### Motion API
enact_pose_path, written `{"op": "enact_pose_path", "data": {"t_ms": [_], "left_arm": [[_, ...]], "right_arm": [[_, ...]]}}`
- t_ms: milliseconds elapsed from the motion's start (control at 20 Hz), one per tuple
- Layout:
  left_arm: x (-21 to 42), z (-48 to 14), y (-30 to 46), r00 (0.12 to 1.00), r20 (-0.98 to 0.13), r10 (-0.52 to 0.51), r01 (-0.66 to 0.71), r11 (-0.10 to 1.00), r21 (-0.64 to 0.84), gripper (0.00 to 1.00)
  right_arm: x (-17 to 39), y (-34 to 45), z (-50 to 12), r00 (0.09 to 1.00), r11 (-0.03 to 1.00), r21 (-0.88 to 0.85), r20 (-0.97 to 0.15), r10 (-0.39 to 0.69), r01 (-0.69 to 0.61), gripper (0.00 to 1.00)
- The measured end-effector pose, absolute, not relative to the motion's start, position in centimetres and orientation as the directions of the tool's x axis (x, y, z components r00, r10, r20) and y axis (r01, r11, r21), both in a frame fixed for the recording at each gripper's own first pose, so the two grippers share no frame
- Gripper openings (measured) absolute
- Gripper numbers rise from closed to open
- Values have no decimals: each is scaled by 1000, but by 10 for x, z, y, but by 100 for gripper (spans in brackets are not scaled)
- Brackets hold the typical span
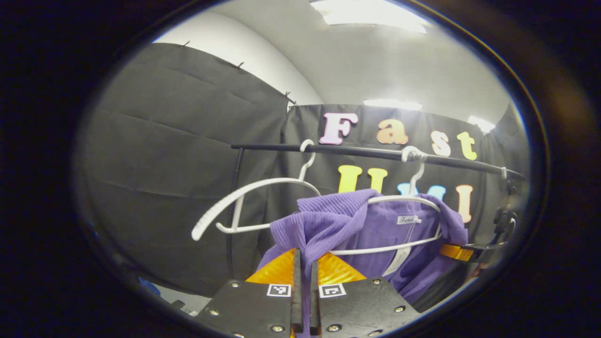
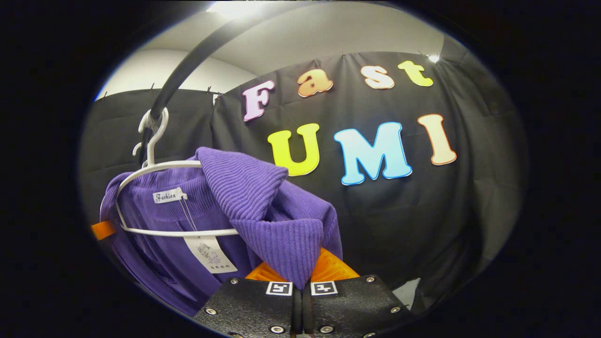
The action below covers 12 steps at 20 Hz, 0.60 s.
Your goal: Grasp the clothes on the hanger with both hands and then place them into the laundry hamper below.
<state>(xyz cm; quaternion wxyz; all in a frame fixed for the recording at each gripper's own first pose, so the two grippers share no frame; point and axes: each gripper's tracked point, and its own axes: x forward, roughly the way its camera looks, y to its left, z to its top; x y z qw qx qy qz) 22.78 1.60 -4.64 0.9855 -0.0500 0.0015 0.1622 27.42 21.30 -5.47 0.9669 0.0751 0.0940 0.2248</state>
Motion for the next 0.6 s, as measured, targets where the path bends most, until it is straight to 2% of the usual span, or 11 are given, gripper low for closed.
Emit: {"op": "enact_pose_path", "data": {"t_ms": [100,150,200,350,450,500,600], "left_arm": [[224,-34,30,942,7,335,-333,938,-94,6],[223,-28,36,939,18,343,-340,936,-90,0],[223,-24,40,938,27,345,-341,936,-90,13],[224,-10,48,934,63,350,-344,934,-90,14],[223,2,53,930,93,355,-349,934,-81,13],[223,8,57,927,107,359,-352,933,-79,6],[225,19,66,920,130,370,-362,928,-84,6]], "right_arm": [[272,205,-43,896,897,178,-122,428,-404,0],[271,202,-38,901,900,176,-109,420,-398,0],[268,201,-33,905,902,174,-98,415,-395,0],[256,199,-21,915,910,160,-65,397,-383,0],[252,196,-14,921,915,147,-45,386,-376,0],[250,196,-10,924,917,145,-36,381,-372,0],[248,198,-4,927,918,144,-20,375,-369,0]]}}
